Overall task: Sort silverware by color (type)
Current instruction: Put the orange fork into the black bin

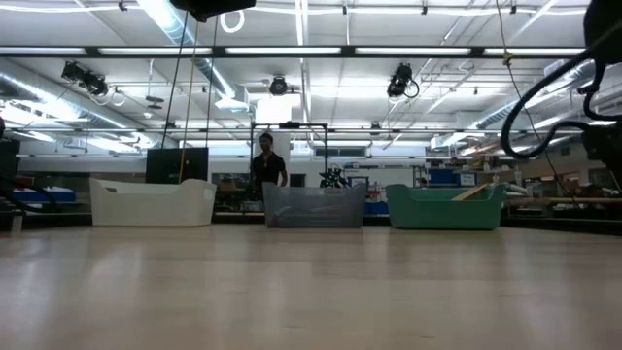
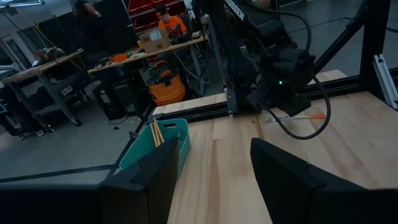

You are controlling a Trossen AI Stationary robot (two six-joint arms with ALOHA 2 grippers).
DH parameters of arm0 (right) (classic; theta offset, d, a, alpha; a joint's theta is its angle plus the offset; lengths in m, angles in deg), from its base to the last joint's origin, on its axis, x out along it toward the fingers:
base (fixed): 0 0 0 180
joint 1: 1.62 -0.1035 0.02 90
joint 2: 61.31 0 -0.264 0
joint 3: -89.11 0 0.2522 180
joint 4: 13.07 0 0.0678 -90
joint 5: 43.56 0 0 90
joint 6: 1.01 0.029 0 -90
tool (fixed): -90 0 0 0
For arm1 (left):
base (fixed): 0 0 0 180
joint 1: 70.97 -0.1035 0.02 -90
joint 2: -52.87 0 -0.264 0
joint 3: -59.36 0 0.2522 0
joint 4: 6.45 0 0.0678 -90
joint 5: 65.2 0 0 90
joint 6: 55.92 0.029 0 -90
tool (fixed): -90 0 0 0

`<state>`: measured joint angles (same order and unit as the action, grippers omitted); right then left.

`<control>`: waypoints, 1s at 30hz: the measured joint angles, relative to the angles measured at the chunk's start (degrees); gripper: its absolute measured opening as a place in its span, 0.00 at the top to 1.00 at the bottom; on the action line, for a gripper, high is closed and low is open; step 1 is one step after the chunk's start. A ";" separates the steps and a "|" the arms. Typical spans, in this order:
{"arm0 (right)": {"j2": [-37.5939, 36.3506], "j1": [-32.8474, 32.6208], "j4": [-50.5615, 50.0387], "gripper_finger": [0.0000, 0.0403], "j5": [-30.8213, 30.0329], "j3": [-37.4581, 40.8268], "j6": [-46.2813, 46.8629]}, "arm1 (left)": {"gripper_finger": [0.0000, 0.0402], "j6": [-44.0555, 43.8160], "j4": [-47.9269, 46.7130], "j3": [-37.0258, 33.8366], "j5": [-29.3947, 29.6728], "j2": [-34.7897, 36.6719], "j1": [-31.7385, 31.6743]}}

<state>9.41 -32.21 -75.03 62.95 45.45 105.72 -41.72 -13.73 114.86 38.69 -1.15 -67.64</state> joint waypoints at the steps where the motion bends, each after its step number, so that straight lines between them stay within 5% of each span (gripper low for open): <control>1: 0.00 -0.37 -0.02 0.69 0.09 0.25 0.34 | 0.48 0.02 0.02 0.00 0.00 0.00 0.00; 30: -0.13 -3.51 7.11 0.73 -6.12 3.94 6.30 | 0.48 0.04 -0.85 0.00 -0.01 0.00 0.02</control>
<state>9.28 -35.73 -67.92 56.83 49.40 112.02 -41.68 -14.58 114.86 38.68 -1.15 -67.62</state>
